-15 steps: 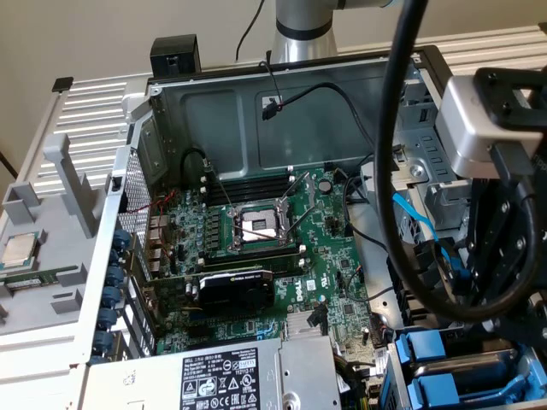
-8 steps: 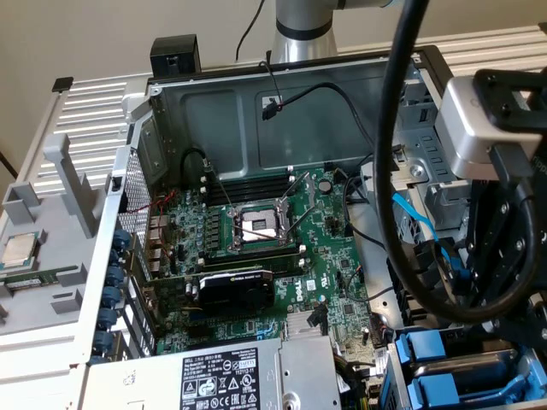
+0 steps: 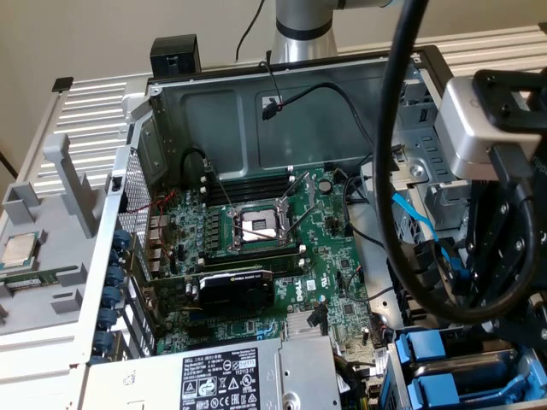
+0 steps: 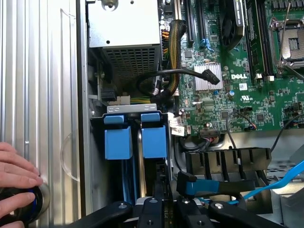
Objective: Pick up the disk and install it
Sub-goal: 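Insert the first disk wire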
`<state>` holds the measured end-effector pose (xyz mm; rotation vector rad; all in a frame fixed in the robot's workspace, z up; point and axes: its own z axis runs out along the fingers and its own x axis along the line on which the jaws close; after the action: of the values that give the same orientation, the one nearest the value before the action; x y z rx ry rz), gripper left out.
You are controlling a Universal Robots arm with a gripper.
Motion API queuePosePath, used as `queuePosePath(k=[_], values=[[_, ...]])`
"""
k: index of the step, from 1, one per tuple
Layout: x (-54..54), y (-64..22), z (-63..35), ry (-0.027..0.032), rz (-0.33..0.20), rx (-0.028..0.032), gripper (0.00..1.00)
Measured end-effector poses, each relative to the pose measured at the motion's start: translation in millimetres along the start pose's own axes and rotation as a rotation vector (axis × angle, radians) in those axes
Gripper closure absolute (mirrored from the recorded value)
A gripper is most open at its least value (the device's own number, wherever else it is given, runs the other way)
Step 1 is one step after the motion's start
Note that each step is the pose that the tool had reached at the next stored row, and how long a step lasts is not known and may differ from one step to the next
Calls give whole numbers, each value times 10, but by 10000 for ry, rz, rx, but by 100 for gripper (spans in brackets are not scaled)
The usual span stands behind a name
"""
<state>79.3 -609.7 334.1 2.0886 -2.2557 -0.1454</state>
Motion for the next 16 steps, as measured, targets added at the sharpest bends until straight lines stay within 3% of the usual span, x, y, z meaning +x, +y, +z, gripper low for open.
queuePosePath(k=[16], values=[[0,-2,9,-11,-3,2,82]])
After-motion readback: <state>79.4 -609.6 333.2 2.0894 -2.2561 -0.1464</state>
